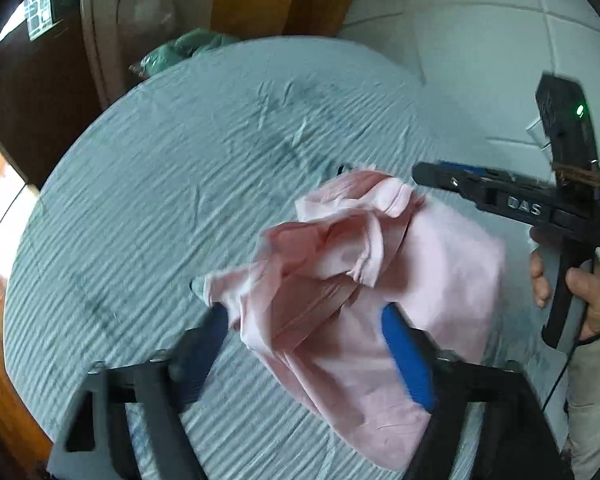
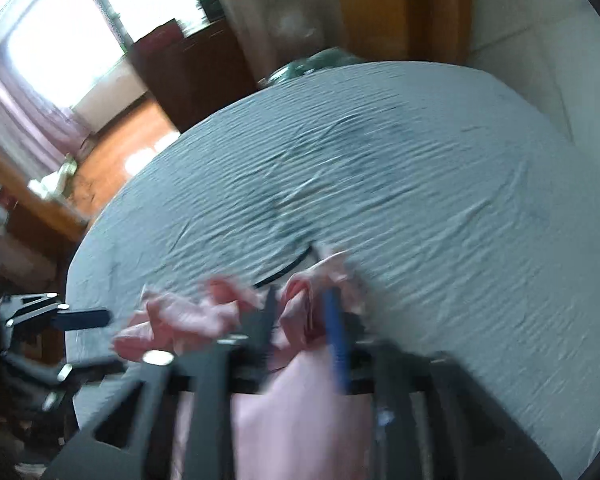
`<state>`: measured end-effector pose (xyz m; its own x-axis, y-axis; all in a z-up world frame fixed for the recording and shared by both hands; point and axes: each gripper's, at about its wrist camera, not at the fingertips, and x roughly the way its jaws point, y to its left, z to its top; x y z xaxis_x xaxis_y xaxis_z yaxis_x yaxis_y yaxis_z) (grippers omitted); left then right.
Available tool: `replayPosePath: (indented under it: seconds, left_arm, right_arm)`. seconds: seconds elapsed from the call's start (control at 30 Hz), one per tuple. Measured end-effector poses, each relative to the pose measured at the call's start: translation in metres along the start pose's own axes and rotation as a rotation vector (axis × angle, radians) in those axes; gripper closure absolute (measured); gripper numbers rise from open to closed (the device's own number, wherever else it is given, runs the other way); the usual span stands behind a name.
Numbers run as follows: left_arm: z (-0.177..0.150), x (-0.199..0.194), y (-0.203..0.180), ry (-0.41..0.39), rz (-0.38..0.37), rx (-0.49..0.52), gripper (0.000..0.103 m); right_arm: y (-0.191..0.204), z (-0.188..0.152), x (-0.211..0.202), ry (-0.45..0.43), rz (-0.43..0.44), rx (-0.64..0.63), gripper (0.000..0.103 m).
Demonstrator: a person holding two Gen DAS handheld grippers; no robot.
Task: Fold clothes
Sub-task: 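Fold the shirt bottom up toward the collar with both tools, release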
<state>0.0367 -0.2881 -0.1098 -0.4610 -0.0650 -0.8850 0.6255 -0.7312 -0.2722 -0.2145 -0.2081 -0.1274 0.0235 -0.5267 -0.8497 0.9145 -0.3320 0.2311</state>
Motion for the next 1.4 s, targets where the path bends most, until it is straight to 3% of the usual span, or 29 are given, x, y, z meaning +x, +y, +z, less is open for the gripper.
replayPosePath:
  seconds: [0.03, 0.07, 0.23, 0.37, 0.47, 0.53, 0.73, 1.0, 1.03, 1.07, 1.13, 1.17, 1.3, 1.4]
  left_arm:
    - [0.0, -0.003, 0.001, -0.004, -0.001, 0.003, 0.023]
    - [0.0, -0.006, 0.002, -0.009, -0.002, 0.005, 0.023]
    - [-0.022, 0.0, -0.007, 0.035, 0.014, 0.024, 0.023]
    - [-0.066, 0.009, -0.029, 0.066, 0.029, -0.036, 0.023]
    - [-0.096, 0.016, -0.046, 0.069, 0.048, -0.081, 0.023]
    - [-0.117, 0.02, -0.06, 0.06, 0.076, -0.086, 0.023]
    - [-0.154, 0.034, -0.091, 0.033, 0.153, -0.088, 0.023]
    - [-0.168, 0.051, -0.11, -0.006, 0.236, -0.11, 0.024]
    - [-0.169, 0.05, -0.111, -0.005, 0.232, -0.1, 0.033]
    - [-0.17, 0.049, -0.114, -0.002, 0.225, -0.089, 0.053]
    - [-0.171, 0.043, -0.117, 0.021, 0.201, -0.085, 0.068]
    - [-0.174, 0.041, -0.114, 0.04, 0.186, -0.099, 0.07]
    - [-0.182, 0.035, -0.107, 0.101, 0.13, -0.118, 0.071]
    - [-0.182, 0.025, -0.102, 0.084, 0.071, -0.146, 0.069]
  right_arm:
    - [-0.006, 0.0, -0.007, -0.018, -0.007, 0.028, 0.027]
    - [-0.012, -0.002, -0.019, -0.042, -0.016, 0.049, 0.023]
    - [-0.025, -0.038, -0.074, -0.093, -0.025, 0.081, 0.023]
    - [-0.032, -0.083, -0.089, -0.039, -0.041, 0.051, 0.024]
    - [-0.039, -0.114, -0.084, 0.02, -0.023, 0.019, 0.037]
    - [-0.043, -0.126, -0.079, 0.041, -0.014, -0.015, 0.04]
    - [-0.038, -0.139, -0.06, 0.047, 0.067, -0.152, 0.04]
    - [-0.031, -0.136, -0.022, 0.054, 0.175, -0.281, 0.041]
    - [-0.029, -0.138, -0.022, 0.057, 0.179, -0.288, 0.06]
    - [-0.026, -0.14, -0.023, 0.062, 0.174, -0.298, 0.092]
    - [-0.022, -0.147, -0.027, 0.072, 0.163, -0.315, 0.096]
    - [-0.024, -0.155, -0.033, 0.081, 0.165, -0.311, 0.099]
    - [-0.053, -0.19, -0.047, 0.161, 0.083, -0.212, 0.099]
    - [-0.062, -0.193, -0.061, 0.113, 0.107, -0.166, 0.099]
